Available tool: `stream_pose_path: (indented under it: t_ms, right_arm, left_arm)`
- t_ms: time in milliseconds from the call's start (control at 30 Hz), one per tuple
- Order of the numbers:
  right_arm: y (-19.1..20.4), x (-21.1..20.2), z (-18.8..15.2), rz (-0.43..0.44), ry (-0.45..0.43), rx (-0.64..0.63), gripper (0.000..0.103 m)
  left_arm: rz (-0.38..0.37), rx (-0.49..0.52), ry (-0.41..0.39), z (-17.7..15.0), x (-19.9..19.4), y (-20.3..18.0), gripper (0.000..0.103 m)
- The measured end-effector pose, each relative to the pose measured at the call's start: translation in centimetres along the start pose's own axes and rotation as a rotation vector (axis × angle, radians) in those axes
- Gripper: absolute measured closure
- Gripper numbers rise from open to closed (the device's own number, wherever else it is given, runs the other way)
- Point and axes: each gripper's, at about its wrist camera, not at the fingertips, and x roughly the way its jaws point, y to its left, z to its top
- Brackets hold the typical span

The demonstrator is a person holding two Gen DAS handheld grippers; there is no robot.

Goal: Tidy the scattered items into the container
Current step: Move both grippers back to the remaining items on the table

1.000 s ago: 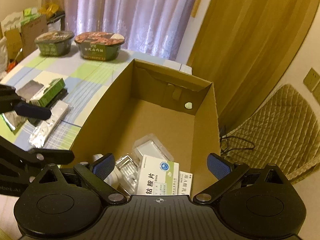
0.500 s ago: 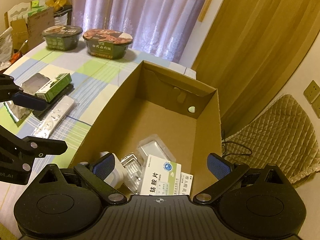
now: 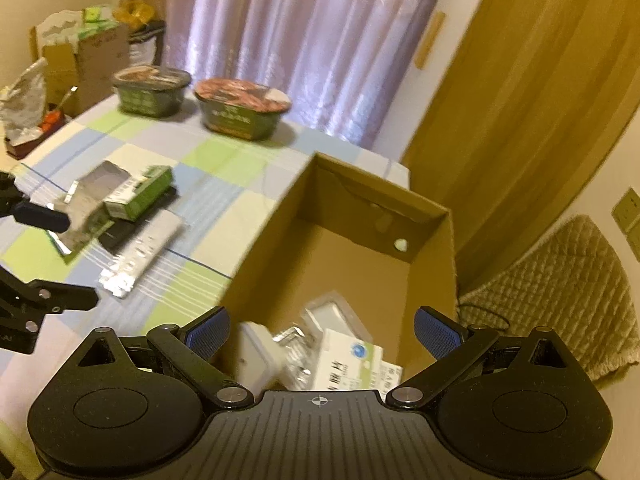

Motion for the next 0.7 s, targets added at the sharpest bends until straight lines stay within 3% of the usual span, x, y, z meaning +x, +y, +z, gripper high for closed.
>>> stream_pose_path:
  t_ms: [233,400,700]
  right_arm:
    - [4.6,-1.1,1.7,0.1,-0.045,-0.05,0.0]
    - [8.6,-0.8,3.1,0.202,-0.063,-0.062,0.0]
    - [14.7,5.4,4.6,0.312,0.065,-0.091,0.0]
  left_arm:
    - [0.114,-0.065,0.052,-5.2,-2.5,6.4,0.023]
    - [0.188,-0.085,0.05,-6.6,-2.7,10.0,0.02]
    - [0.156,-0.041,0.086,-5.3,0.5,14.3,0.018]
